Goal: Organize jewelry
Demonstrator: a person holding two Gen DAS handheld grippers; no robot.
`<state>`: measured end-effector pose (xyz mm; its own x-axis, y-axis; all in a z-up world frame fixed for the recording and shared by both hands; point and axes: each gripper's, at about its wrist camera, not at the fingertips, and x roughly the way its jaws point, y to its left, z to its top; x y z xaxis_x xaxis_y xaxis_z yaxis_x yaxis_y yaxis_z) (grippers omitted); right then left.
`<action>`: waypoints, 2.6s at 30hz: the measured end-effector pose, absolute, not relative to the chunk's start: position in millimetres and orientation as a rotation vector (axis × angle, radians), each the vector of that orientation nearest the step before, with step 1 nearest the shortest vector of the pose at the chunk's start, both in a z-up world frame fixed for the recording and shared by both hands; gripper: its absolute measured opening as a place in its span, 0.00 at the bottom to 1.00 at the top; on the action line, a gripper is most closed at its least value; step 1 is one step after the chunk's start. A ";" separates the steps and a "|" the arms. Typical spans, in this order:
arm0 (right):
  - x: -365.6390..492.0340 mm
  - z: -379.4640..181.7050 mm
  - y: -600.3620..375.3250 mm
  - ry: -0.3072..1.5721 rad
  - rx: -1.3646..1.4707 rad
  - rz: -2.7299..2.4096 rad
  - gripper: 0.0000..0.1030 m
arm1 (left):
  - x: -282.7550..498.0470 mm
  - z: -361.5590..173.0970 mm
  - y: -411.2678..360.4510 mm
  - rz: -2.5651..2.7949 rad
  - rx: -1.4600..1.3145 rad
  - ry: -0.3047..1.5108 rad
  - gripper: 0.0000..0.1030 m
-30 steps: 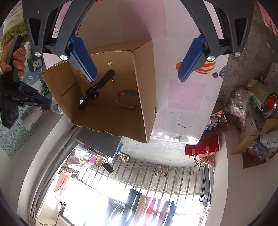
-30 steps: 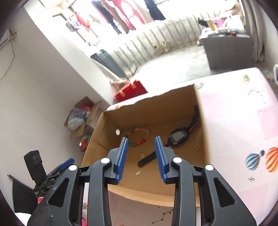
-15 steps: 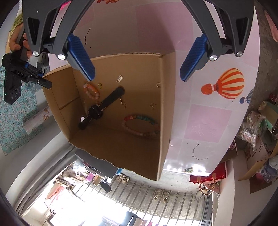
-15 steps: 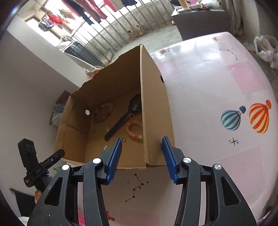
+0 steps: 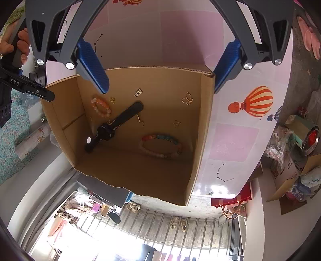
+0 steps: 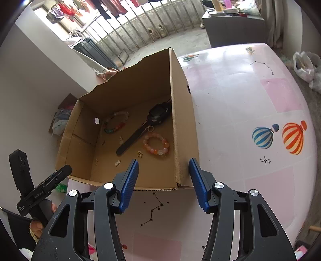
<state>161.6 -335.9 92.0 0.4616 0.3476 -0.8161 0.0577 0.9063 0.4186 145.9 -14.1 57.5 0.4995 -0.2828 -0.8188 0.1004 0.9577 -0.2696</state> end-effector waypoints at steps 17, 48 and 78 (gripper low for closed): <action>143.8 97.1 -332.3 1.101 0.408 0.173 0.50 | 110.8 59.6 -6.7 -0.194 -0.180 1.030 0.94; 157.9 104.0 -356.0 0.978 0.441 0.193 0.51 | 20.6 63.1 32.7 -0.297 -0.219 0.931 0.94; 124.4 125.8 -273.9 0.652 0.167 0.021 0.92 | -52.6 110.7 5.1 -0.084 0.090 0.618 0.95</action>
